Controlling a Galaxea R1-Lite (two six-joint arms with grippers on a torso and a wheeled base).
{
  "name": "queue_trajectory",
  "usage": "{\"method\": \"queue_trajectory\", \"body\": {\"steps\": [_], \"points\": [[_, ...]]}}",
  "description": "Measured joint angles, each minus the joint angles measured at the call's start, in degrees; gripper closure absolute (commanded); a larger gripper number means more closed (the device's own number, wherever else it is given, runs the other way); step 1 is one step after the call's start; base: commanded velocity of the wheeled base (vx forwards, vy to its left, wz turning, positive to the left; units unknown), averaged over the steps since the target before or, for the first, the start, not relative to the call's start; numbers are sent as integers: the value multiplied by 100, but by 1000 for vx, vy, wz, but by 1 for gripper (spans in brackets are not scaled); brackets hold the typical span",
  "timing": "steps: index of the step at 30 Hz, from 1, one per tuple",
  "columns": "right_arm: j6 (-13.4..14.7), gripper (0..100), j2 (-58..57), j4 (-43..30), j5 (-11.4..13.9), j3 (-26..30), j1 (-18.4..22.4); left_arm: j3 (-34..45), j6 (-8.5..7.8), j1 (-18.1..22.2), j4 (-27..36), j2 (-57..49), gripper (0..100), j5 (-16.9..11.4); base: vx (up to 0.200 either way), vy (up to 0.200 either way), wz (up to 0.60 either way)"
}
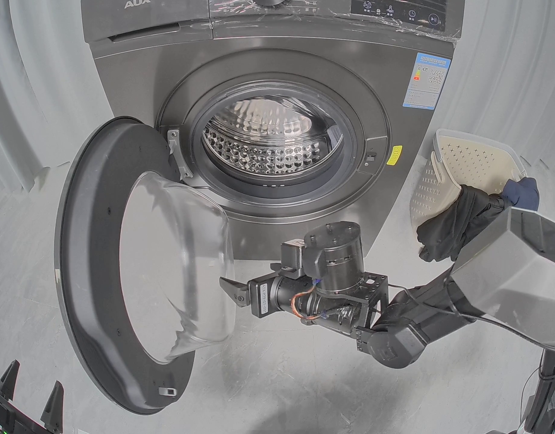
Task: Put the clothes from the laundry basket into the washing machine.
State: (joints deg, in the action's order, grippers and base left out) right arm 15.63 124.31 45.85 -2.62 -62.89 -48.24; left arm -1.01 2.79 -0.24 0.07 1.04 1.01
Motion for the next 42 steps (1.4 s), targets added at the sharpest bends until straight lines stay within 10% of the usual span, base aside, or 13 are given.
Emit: {"method": "queue_trajectory", "body": {"steps": [20, 42], "points": [[0, 0, 730, -146, -5, -1067, -168, 0, 0, -2, -2, 0, 0, -26, 0, 0, 0], [27, 0, 2153, -896, -536, -3928, -581, 0, 16, -2, -5, 0, 0, -26, 0, 0, 0]]}}
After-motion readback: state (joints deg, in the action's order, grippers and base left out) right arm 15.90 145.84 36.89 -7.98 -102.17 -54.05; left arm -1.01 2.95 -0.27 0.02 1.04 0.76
